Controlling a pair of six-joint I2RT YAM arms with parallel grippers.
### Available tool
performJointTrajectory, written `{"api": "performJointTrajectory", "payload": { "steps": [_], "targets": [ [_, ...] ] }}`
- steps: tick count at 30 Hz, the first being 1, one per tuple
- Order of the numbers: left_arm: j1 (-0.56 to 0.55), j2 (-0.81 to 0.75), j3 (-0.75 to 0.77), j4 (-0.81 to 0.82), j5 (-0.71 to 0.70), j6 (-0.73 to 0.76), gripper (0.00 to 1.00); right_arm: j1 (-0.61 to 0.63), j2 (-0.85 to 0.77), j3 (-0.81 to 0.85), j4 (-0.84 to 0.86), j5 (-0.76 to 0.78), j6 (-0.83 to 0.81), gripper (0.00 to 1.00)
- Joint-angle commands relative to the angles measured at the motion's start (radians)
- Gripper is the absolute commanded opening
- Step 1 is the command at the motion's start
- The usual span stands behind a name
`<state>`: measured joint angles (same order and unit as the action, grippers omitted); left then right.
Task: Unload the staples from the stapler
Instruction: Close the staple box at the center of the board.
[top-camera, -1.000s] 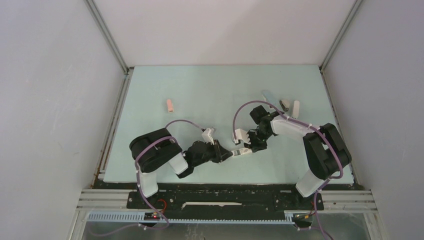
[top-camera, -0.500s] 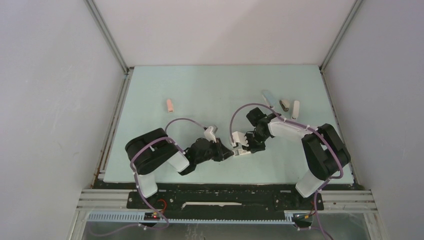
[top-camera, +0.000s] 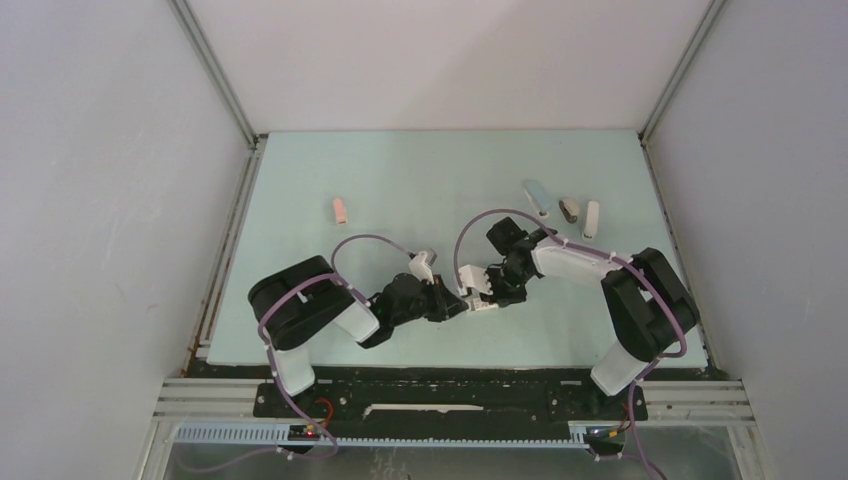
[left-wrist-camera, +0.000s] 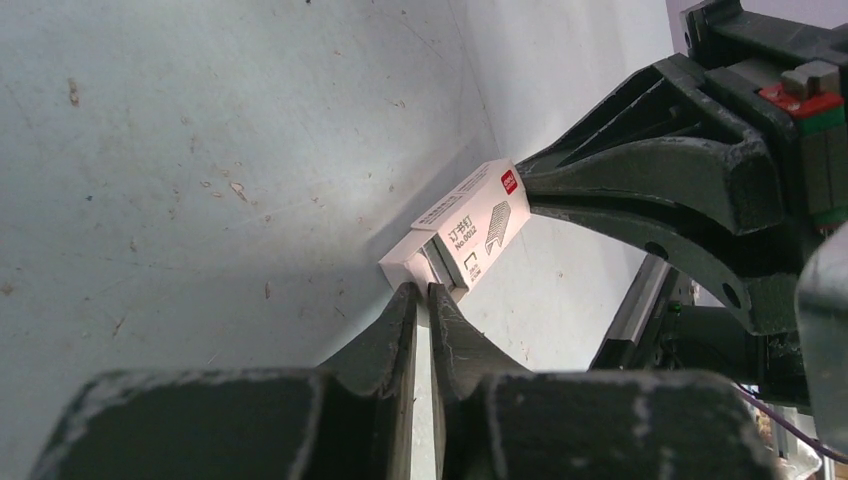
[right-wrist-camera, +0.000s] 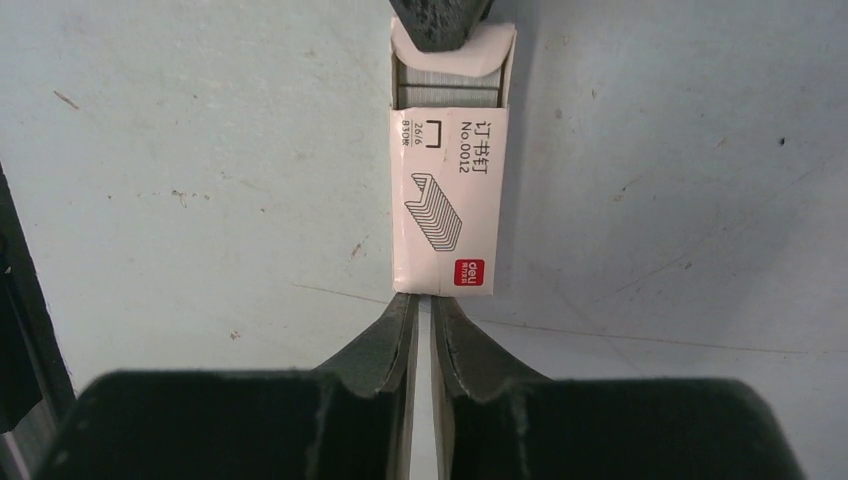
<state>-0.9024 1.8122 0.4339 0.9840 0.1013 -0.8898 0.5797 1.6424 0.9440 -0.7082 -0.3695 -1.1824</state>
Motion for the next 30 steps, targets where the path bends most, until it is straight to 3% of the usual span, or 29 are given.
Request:
{"api": "performJointTrajectory", "payload": {
  "steps": [1, 30],
  "targets": [
    [0.002, -0.024, 0.03, -0.05, 0.009, 0.025, 0.12, 0.042, 0.018, -0.002, 0.057, -0.023, 0.026, 0.19],
    [0.022, -0.049, 0.005, 0.021, 0.043, -0.014, 0.15, 0.09, 0.043, 0.005, 0.077, -0.036, 0.068, 0.32]
  ]
}}
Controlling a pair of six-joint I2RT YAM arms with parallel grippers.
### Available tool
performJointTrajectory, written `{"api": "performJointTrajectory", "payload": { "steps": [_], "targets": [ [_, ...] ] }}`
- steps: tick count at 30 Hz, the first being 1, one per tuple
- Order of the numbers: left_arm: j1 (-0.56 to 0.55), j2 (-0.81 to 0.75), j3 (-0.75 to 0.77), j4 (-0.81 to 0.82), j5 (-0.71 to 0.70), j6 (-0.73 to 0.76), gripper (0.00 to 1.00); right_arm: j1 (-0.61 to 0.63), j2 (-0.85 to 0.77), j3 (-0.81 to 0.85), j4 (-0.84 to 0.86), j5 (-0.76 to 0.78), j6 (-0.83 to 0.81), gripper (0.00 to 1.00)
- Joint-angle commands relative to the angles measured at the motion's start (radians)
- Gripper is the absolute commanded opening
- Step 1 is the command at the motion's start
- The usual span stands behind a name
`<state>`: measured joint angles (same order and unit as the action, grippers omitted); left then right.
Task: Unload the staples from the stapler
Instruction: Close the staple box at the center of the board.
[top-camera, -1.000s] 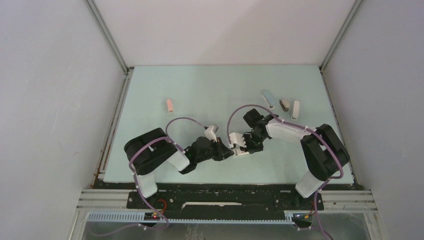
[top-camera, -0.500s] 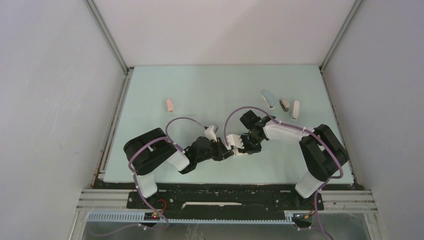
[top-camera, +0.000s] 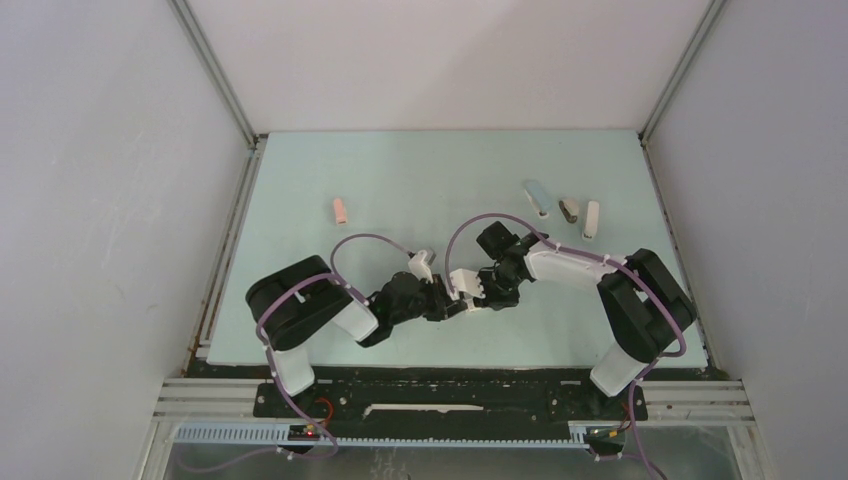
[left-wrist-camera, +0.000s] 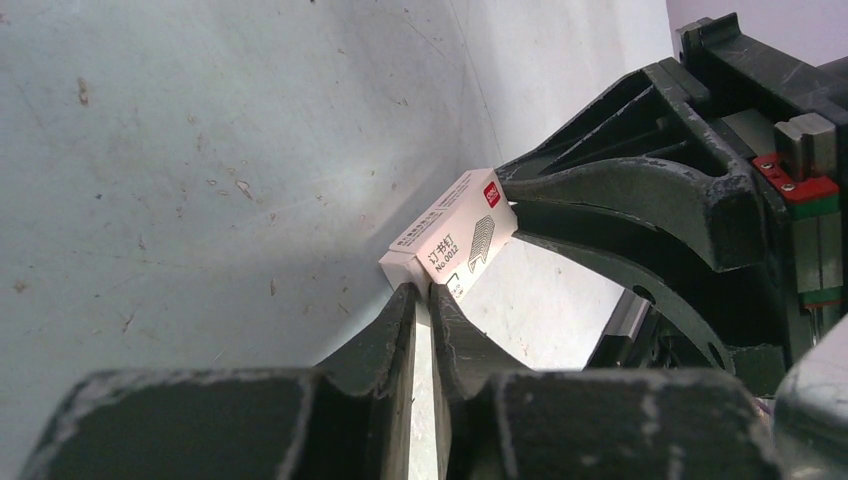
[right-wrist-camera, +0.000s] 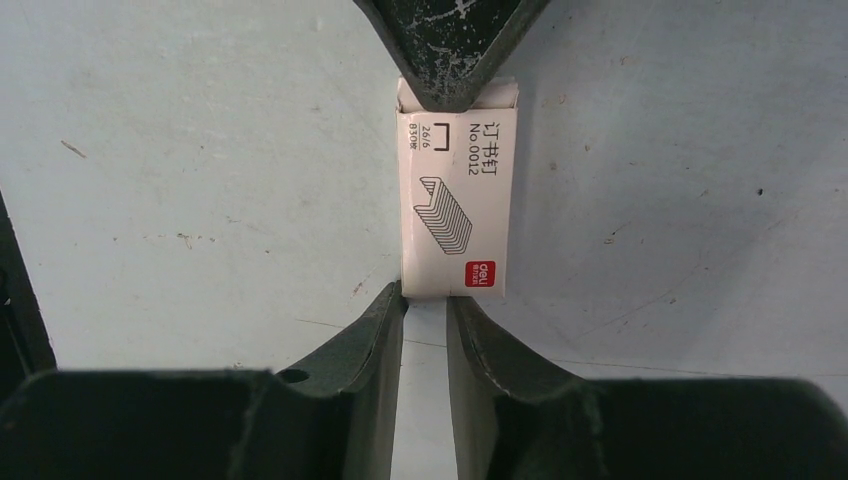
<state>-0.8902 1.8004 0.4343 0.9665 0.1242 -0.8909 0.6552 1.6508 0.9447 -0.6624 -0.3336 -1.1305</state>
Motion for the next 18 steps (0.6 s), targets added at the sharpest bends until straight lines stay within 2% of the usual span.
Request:
{"api": "performJointTrajectory", "payload": {
  "steps": [1, 9, 13, 15, 18],
  "targets": [
    [0.013, -0.041, -0.003, 0.049, 0.021, -0.014, 0.16, 0.003, 0.035, 0.005, 0.029, -0.073, 0.015, 0.32],
    [0.032, -0.087, -0.058, 0.074, 0.013, 0.002, 0.28, -0.031, 0.026, 0.005, 0.015, -0.087, 0.007, 0.32],
    [0.037, -0.107, -0.089, 0.085, -0.001, 0.011, 0.3, -0.026, 0.029, 0.005, 0.016, -0.087, 0.007, 0.32],
    [0.041, -0.11, -0.105, 0.086, -0.009, 0.016, 0.28, -0.026, 0.029, 0.005, 0.015, -0.087, 0.007, 0.32],
    [0.043, -0.09, -0.112, 0.086, -0.009, 0.016, 0.17, -0.026, 0.027, 0.005, 0.013, -0.084, 0.007, 0.33]
  ]
}}
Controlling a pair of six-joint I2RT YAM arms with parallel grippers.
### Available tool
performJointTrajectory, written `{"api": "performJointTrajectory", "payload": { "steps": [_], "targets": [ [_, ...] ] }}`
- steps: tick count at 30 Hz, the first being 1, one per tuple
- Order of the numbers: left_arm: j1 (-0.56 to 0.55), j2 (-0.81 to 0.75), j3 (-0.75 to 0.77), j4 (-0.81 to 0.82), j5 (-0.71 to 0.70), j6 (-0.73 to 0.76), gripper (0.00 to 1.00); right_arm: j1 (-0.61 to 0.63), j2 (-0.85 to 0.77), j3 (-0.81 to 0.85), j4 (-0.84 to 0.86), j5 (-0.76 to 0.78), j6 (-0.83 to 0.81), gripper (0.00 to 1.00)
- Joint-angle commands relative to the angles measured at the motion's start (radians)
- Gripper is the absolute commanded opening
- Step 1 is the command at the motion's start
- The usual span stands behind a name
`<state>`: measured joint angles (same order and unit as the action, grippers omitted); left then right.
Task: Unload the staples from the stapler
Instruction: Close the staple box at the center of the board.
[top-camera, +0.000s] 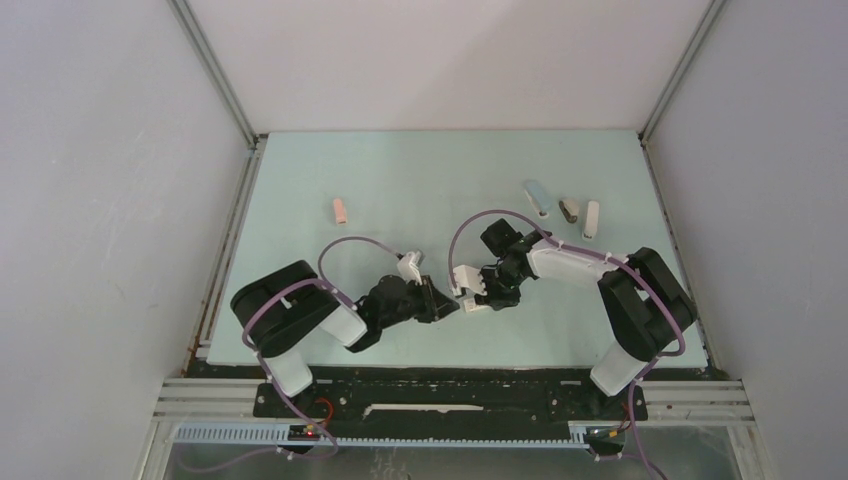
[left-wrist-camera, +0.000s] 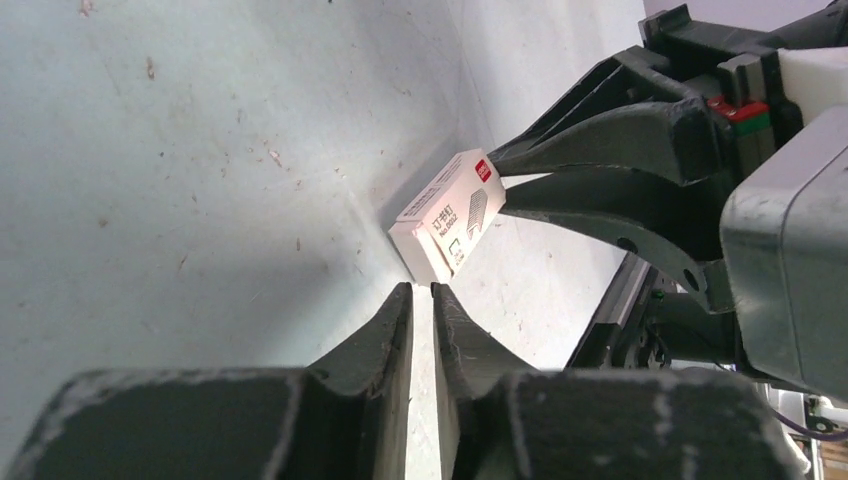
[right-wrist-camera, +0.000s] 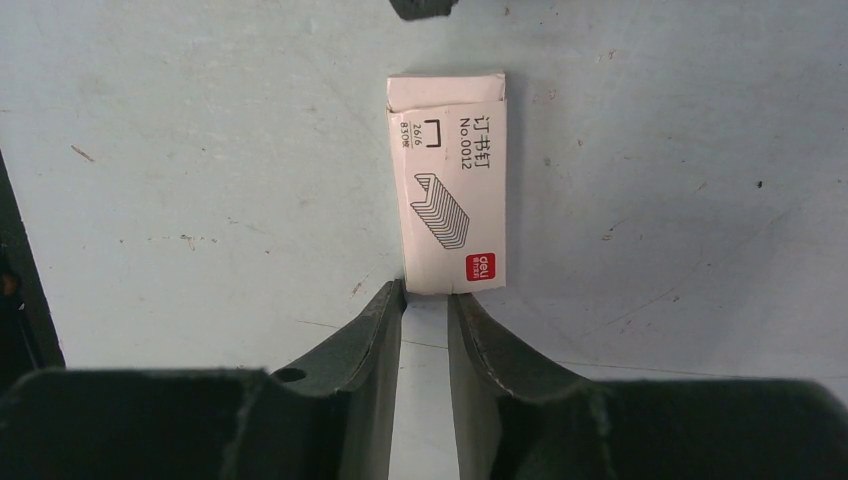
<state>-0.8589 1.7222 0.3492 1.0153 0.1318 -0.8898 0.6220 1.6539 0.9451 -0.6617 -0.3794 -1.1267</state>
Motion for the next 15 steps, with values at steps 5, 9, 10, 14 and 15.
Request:
{"api": "performJointTrajectory", "payload": {
  "steps": [5, 9, 10, 14, 15],
  "targets": [
    [0.011, 0.031, -0.012, 0.045, 0.001, 0.012, 0.09, -0.006, 0.017, 0.009, -0.024, -0.037, -0.026, 0.35],
    [0.011, 0.045, 0.006, 0.029, 0.009, 0.02, 0.08, -0.025, 0.011, 0.009, -0.033, -0.037, -0.032, 0.35],
    [0.011, 0.052, 0.01, 0.027, 0.01, 0.02, 0.07, -0.028, 0.01, 0.009, -0.032, -0.033, -0.032, 0.35],
    [0.01, 0.082, 0.03, 0.025, 0.024, 0.017, 0.07, -0.039, 0.01, 0.01, -0.018, -0.019, -0.02, 0.27],
    [0.01, 0.09, 0.035, 0.025, 0.028, 0.016, 0.06, -0.04, 0.013, 0.008, -0.01, -0.013, -0.016, 0.23]
  ]
}}
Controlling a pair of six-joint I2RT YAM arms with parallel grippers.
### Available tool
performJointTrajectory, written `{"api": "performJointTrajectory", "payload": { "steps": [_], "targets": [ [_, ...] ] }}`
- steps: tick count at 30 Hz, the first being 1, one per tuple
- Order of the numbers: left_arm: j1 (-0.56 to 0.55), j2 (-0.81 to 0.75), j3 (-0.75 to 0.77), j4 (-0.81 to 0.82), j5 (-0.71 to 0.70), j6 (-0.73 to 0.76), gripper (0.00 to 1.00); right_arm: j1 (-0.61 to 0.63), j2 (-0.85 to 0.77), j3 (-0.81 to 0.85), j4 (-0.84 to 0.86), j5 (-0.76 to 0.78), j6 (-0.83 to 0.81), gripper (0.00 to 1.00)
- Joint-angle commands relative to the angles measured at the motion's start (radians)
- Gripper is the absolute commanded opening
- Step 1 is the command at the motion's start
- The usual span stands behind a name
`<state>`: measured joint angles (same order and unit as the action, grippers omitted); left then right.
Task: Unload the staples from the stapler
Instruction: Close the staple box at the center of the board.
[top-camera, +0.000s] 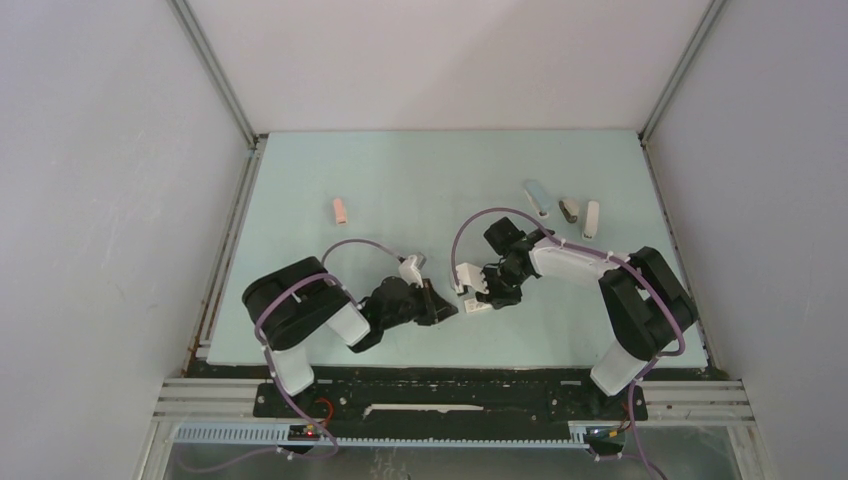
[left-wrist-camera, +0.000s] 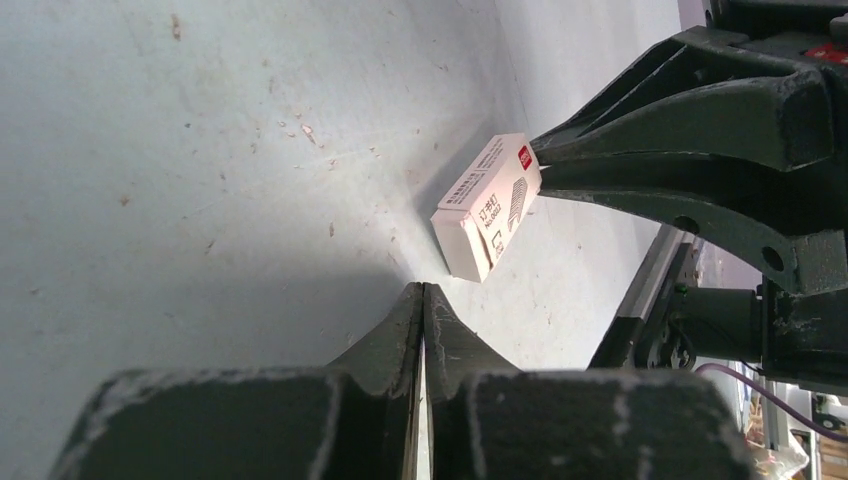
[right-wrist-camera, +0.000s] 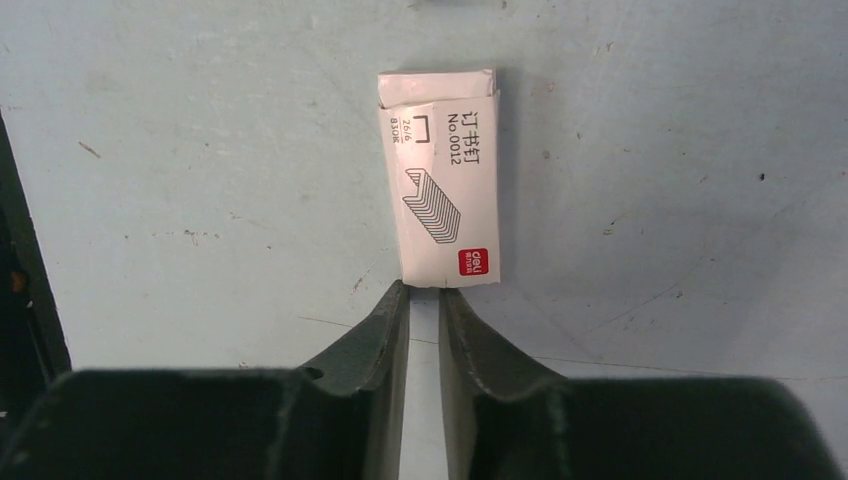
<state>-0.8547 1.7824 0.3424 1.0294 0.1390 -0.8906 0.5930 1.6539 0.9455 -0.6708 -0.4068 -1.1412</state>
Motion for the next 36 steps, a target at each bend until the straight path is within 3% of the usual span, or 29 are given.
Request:
{"api": "performJointTrajectory", "payload": {
  "steps": [1, 17, 24, 36],
  "targets": [
    [0.006, 0.036, 0.047, 0.011, 0.024, 0.015, 0.06, -0.011, 0.016, 0.009, 0.007, 0.022, 0.006, 0.22],
    [-0.009, 0.077, 0.115, -0.024, 0.047, 0.019, 0.05, 0.091, 0.05, 0.012, 0.066, 0.07, 0.055, 0.17],
    [-0.009, 0.062, 0.097, -0.032, 0.029, 0.028, 0.06, 0.047, 0.032, 0.015, 0.058, 0.055, 0.057, 0.17],
    [-0.01, 0.084, 0.151, -0.064, 0.064, 0.036, 0.06, 0.096, 0.042, 0.015, 0.072, 0.04, 0.075, 0.24]
  ]
}}
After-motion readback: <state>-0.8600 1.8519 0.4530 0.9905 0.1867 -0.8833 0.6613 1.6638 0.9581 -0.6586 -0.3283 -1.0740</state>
